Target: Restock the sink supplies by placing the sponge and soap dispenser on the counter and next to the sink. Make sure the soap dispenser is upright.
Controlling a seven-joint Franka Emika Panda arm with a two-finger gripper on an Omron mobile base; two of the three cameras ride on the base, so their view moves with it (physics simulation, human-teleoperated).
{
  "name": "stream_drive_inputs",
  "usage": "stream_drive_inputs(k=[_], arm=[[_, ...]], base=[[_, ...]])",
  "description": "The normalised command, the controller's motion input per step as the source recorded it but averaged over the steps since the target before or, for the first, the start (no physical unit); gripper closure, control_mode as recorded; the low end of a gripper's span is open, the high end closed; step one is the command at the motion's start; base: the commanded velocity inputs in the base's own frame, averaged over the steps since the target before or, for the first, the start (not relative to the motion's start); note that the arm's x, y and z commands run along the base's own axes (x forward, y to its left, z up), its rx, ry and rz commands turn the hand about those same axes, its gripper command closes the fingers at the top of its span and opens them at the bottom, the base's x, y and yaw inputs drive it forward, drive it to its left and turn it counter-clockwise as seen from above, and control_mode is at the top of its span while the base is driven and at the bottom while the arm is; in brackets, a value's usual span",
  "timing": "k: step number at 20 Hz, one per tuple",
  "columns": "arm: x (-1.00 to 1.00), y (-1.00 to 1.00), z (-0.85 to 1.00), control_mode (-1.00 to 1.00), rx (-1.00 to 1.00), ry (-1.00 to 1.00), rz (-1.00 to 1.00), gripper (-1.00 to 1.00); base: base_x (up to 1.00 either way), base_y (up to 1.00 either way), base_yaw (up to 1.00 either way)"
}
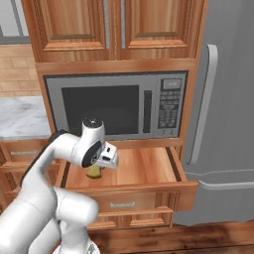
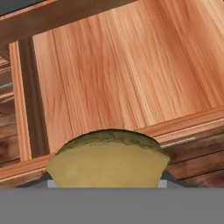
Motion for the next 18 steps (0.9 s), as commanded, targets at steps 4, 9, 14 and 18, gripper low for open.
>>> stream_drive_inputs(k=[4,9,14,18], arm=[[-0.28,0.42,0.39,1.0,-0.06,0.1,0.09,1.0],[0.0,0.0,0.0,1.0,0.0,0.0,0.0,1.0],[0.0,0.0,0.0,1.0,0.0,0.0,0.0,1.0],[0.0,0.0,0.0,1.0,0.0,0.0,0.0,1.0]], base=[[-0.1,0.22,0.05],[-0.28,1.0,0.32],[-0.06,1.0,0.45],[-0.05,1.0,0.52]])
